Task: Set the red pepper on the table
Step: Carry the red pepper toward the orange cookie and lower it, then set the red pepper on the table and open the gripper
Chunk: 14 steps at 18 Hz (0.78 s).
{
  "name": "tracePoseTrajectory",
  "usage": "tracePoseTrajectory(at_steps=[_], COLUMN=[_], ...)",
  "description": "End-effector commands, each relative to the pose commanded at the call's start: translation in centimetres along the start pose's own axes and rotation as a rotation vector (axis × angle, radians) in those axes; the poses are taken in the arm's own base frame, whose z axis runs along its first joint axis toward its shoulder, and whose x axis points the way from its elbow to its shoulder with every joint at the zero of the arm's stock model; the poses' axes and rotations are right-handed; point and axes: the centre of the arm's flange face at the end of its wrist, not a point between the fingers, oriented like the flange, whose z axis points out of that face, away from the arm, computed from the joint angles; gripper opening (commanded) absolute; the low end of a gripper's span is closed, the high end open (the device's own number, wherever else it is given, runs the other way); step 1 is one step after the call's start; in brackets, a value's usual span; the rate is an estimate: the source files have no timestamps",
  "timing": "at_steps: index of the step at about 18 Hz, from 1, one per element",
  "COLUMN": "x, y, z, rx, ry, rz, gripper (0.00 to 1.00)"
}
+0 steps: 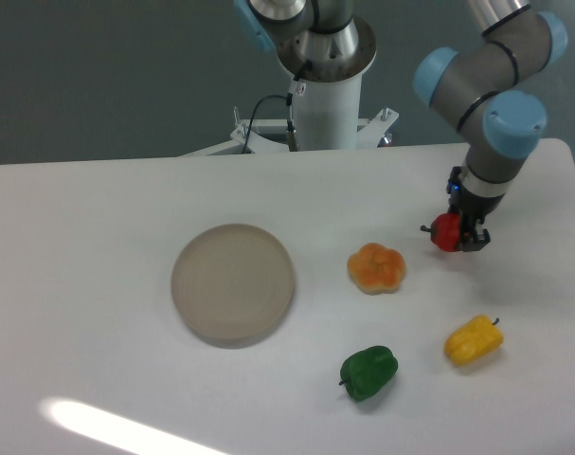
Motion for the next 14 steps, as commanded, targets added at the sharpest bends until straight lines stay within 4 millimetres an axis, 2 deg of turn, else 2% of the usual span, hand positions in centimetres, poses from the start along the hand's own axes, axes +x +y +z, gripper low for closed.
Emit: tracePoseTrajectory(at_steps=[11,14], x=[0.4,0.1], y=[0.0,0.3], z=[1.0,1.2], rx=[0.005,0.006], ry=[0.016,0.017], rz=[0.001,0.06], gripper=[0.55,0.55])
